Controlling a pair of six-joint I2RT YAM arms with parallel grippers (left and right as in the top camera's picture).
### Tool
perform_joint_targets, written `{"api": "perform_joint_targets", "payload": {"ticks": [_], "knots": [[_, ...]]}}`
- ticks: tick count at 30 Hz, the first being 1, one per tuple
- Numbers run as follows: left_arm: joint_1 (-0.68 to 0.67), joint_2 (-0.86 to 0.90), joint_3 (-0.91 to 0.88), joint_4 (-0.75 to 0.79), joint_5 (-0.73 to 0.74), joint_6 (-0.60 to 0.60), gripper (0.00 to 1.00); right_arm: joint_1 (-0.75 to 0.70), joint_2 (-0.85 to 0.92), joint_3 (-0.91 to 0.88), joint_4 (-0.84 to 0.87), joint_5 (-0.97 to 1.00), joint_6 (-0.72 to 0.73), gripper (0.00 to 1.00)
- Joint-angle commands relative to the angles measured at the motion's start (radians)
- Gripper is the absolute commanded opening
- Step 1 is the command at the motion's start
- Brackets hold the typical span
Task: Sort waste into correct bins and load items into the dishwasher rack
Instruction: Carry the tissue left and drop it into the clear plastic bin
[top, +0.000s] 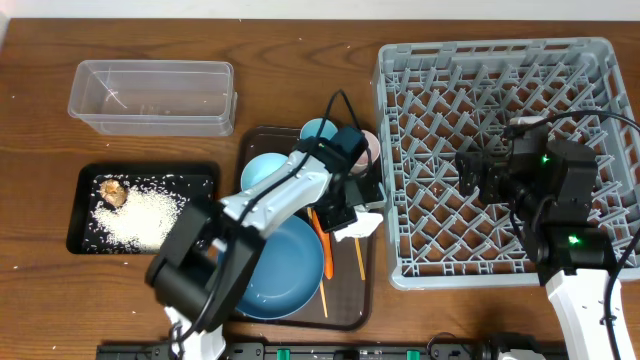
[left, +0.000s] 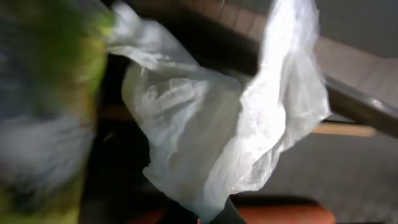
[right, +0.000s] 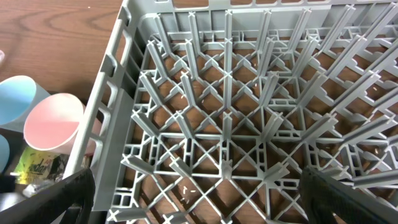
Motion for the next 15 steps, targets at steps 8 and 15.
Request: {"api": "perform_joint_targets", "payload": {"ticks": [8,15], "knots": [[0.056,-0.216,0.004,0.014,-0.192,-0.172,0.06,0.007,0.002,0.018,0.003,0.008,-0.011,0.99],[0.261,-0.227,0.005,0.148,-0.316,-0.369,0.06,0.007,0.002,0.018,0.003,0.008,-0.011,0.99]]}}
